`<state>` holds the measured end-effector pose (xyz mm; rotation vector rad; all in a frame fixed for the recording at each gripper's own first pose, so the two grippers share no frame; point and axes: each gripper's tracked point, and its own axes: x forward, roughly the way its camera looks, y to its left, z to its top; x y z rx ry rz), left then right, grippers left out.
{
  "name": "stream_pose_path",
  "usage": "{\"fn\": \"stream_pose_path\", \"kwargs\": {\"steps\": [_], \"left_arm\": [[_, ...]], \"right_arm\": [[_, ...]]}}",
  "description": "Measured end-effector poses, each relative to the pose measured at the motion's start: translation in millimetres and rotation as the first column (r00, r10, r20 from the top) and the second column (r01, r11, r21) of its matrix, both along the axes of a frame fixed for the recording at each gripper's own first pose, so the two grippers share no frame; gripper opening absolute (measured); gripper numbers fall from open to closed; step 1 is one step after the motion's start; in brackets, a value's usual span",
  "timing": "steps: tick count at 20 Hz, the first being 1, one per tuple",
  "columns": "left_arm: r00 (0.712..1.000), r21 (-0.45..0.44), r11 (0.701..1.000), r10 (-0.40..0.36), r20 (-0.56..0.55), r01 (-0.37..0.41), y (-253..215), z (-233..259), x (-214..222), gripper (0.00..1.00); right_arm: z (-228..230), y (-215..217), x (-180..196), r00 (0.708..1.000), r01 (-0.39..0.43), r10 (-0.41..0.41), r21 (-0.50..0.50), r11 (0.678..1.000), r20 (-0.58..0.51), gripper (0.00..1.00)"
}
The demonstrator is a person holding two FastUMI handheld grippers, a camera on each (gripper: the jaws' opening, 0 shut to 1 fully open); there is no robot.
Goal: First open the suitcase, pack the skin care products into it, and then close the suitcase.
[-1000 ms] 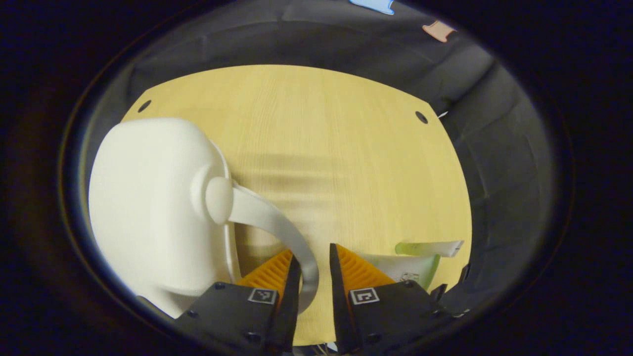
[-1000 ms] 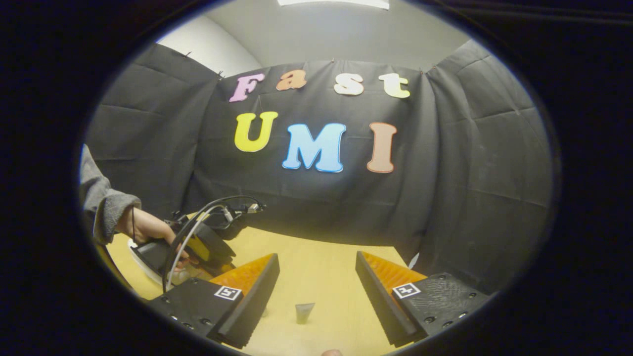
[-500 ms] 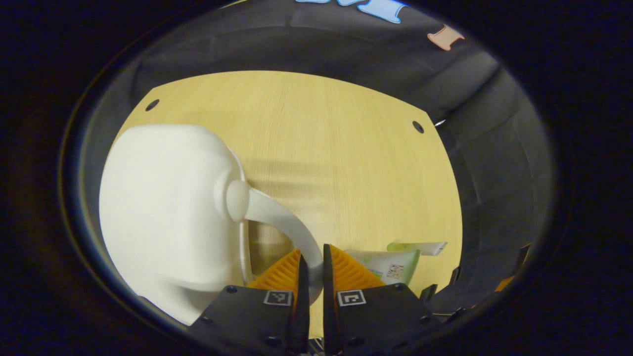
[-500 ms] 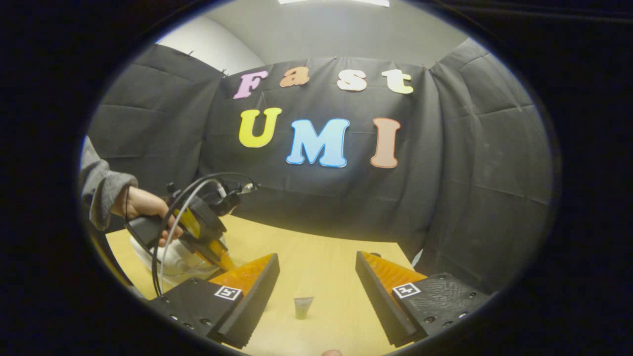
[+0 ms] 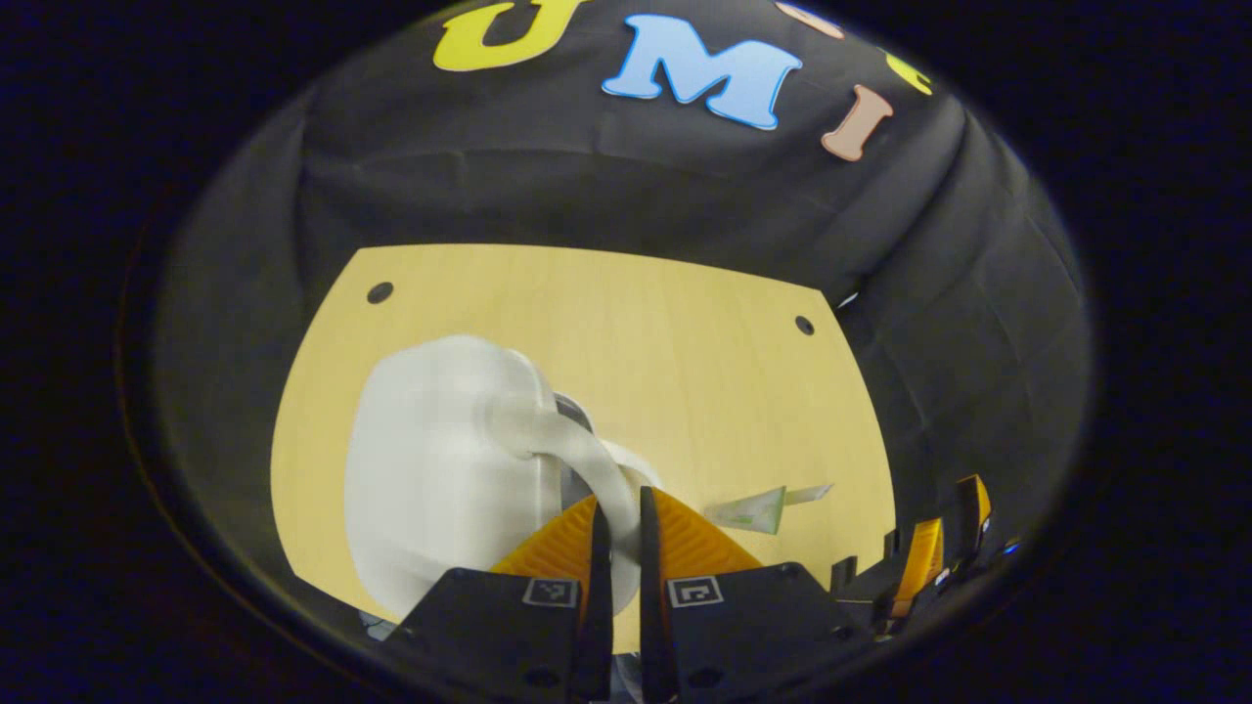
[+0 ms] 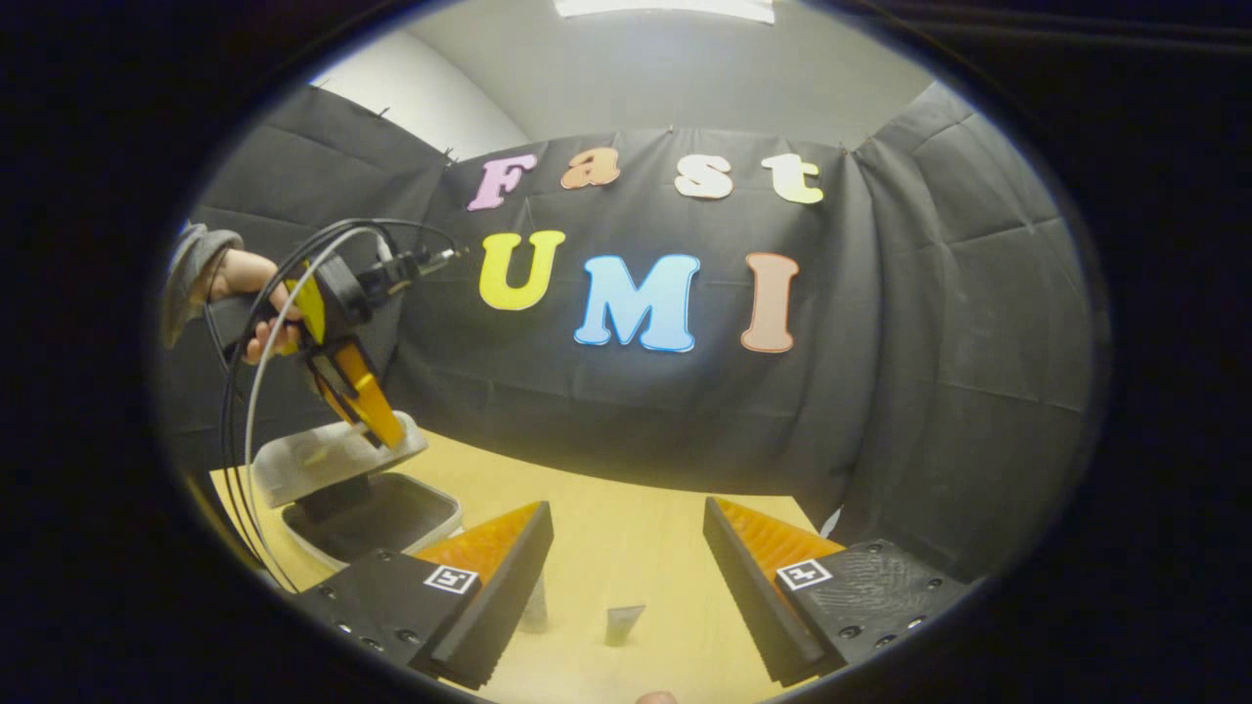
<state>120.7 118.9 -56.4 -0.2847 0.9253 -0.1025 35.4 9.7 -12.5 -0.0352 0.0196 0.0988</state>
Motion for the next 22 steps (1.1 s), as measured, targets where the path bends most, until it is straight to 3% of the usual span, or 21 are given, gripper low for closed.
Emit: {"fn": "stream_pose_path", "kwargs": {"steps": [5,9,14,17,22], "left_arm": [[0.995,0.013,0.999,-0.031,0.094,0.030,74,48,-11,0.17],[0.990,-0.035,0.997,-0.068,0.121,0.072,126,69,-17,0.18],[0.986,-0.042,0.996,-0.077,0.147,0.084,188,70,-11,0.19],[0.990,0.015,0.999,-0.043,0.135,0.042,247,58,-1,0.18],[0.992,0.100,0.991,0.080,0.093,-0.090,362,10,10,0.16]], "right_arm": [[12,27,3,0.993,0.116,-0.117,0.021,0.993,0.011,0.94],[21,55,2,0.976,0.216,-0.215,0.031,0.976,-0.024,0.94],[41,93,0,0.973,0.229,-0.227,0.052,0.972,-0.046,0.94],[53,96,-2,0.966,0.256,-0.254,0.046,0.966,-0.044,0.94],[61,99,-8,0.952,0.303,-0.301,0.024,0.953,-0.049,0.94]]}}
